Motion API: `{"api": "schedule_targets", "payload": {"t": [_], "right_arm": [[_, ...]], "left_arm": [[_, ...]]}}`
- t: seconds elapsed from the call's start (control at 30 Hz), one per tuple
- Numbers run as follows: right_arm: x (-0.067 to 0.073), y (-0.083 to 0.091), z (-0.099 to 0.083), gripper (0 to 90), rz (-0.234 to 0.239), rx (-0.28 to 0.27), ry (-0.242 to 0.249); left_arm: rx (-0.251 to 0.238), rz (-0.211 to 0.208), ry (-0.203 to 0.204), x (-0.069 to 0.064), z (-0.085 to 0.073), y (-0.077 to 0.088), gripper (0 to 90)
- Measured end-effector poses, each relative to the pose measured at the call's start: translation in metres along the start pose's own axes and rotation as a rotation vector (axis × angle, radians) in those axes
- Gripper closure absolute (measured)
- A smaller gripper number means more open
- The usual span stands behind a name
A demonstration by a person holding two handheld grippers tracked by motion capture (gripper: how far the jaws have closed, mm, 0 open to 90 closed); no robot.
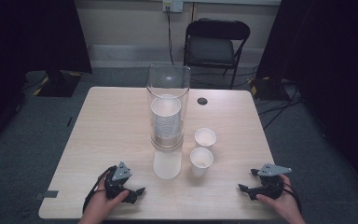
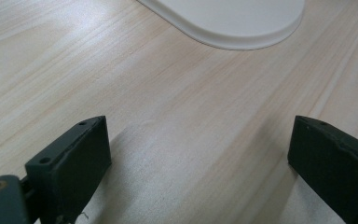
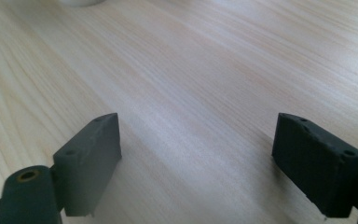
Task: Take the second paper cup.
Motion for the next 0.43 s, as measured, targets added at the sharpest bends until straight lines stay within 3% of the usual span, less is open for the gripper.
{"api": "schedule_targets", "payload": {"t": [0.43], "right_arm": [[-0.0002, -0.0002, -0.0004, 13.2, 0.003, 0.004, 0.007]], "left_arm": [[0.000, 0.000, -0.001, 0.0000, 0.0000, 0.0000, 5.2]]}}
Point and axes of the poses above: each handheld gripper's, and its own axes: y roughly backward along the jaws, z roughly out of its top, x roughly to its left, the point moved 10 cm from there along -y, roughly forward along the jaws, and after that the axes turned 11 degrees about -x, right-handed, at the moved point
